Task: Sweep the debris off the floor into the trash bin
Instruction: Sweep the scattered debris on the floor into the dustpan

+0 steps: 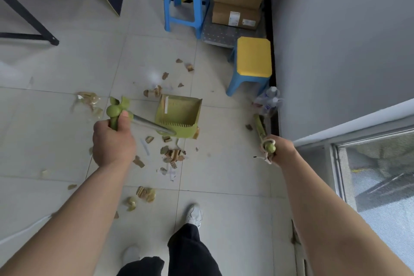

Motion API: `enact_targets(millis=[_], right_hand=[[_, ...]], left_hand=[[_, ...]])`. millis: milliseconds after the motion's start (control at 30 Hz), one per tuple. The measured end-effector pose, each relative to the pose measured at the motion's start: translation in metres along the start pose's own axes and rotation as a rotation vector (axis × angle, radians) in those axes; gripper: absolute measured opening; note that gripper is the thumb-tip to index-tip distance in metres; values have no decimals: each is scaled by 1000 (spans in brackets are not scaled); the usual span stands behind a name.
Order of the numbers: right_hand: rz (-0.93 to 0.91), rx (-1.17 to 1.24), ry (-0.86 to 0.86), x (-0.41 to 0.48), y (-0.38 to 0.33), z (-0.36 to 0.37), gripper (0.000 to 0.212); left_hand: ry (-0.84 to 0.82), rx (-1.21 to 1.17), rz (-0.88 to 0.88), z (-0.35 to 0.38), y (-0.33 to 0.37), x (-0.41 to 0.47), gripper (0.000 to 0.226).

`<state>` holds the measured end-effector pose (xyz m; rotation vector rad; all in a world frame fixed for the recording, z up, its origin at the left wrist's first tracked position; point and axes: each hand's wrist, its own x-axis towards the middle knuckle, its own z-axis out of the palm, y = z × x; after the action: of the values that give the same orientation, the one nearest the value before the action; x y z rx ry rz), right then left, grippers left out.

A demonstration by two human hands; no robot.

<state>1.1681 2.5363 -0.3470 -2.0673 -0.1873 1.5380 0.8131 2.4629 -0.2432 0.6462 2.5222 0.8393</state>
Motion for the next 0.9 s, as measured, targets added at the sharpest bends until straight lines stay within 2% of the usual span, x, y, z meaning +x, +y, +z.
enact_targets(millis=[67,167,200,267,300,333,367,467,667,767,900], right_hand=[[-9,-20,-1,7,-5,1,6],[-28,46,11,3,-2,14,31],[-5,77,12,0,-4,19,28],[64,49,-101,-8,2,30,19],[124,134,-153,-11,7,35,25],[41,1,-196,-24,11,41,28],[-30,-72,-168,-27,17,44,24],[-34,-230,-189,-55,27,58,19],[19,-431,-335,-104,67,110,6],[44,-495,-383,-126,90,133,14],[-4,-518,-400,-153,104,148,19]], left_hand=[[5,3,0,2,-1,4,63],[20,-4,-16,1,-2,7,62],[22,-5,-19,0,-3,8,62],[31,-11,-23,-5,-3,8,61],[34,-18,-27,-8,-5,8,61],[34,-26,-29,-11,-6,8,62],[34,-31,-34,-15,-8,8,62],[41,-43,-48,-30,-15,8,59],[78,-73,-86,-67,-36,11,57],[94,-94,-91,-86,-55,17,65],[106,-91,-119,-113,-74,23,55]])
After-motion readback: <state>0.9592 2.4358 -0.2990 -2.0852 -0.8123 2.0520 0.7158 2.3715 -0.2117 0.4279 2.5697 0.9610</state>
